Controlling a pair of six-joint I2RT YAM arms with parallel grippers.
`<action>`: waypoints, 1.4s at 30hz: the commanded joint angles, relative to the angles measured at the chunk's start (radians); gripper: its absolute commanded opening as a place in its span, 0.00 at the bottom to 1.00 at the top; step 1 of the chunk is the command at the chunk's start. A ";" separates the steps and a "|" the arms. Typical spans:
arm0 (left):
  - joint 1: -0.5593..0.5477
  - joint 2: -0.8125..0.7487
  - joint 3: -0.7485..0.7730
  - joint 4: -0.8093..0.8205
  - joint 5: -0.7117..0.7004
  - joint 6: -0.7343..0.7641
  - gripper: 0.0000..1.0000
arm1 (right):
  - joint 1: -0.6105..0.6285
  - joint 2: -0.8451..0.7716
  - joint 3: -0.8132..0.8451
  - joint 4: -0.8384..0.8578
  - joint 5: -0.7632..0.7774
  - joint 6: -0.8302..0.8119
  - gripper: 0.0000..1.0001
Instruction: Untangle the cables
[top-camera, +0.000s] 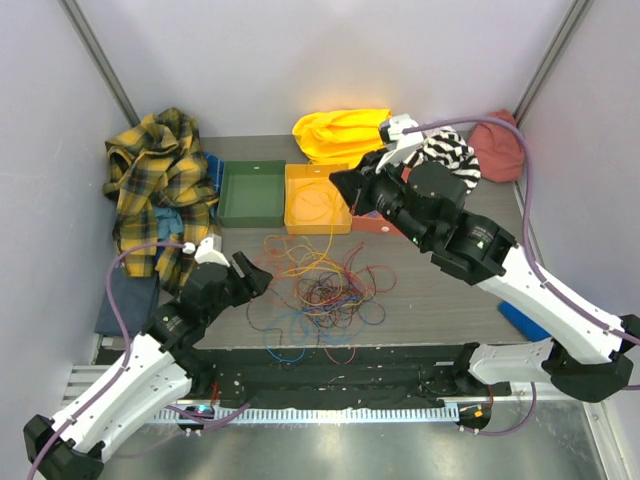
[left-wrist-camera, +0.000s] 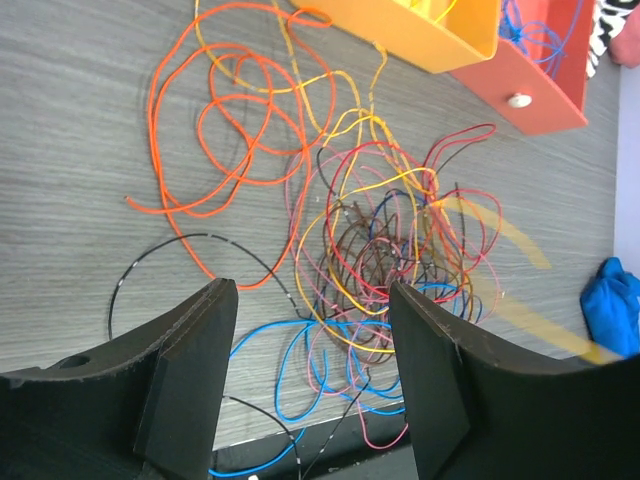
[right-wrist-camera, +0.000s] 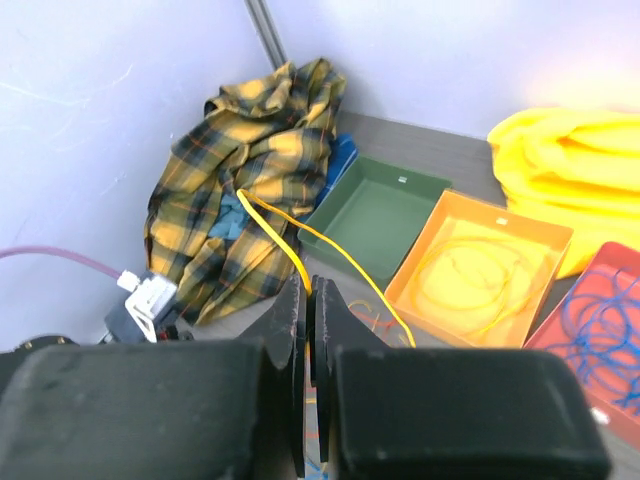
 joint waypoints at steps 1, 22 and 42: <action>0.002 0.006 -0.019 0.026 0.003 -0.028 0.66 | 0.005 0.044 0.123 -0.066 0.048 -0.076 0.01; 0.002 -0.162 -0.093 -0.040 -0.027 -0.078 0.58 | -0.167 0.432 0.460 0.055 0.135 -0.110 0.01; 0.002 -0.195 -0.108 -0.077 -0.040 -0.062 0.58 | -0.268 0.649 0.525 0.127 0.080 -0.083 0.01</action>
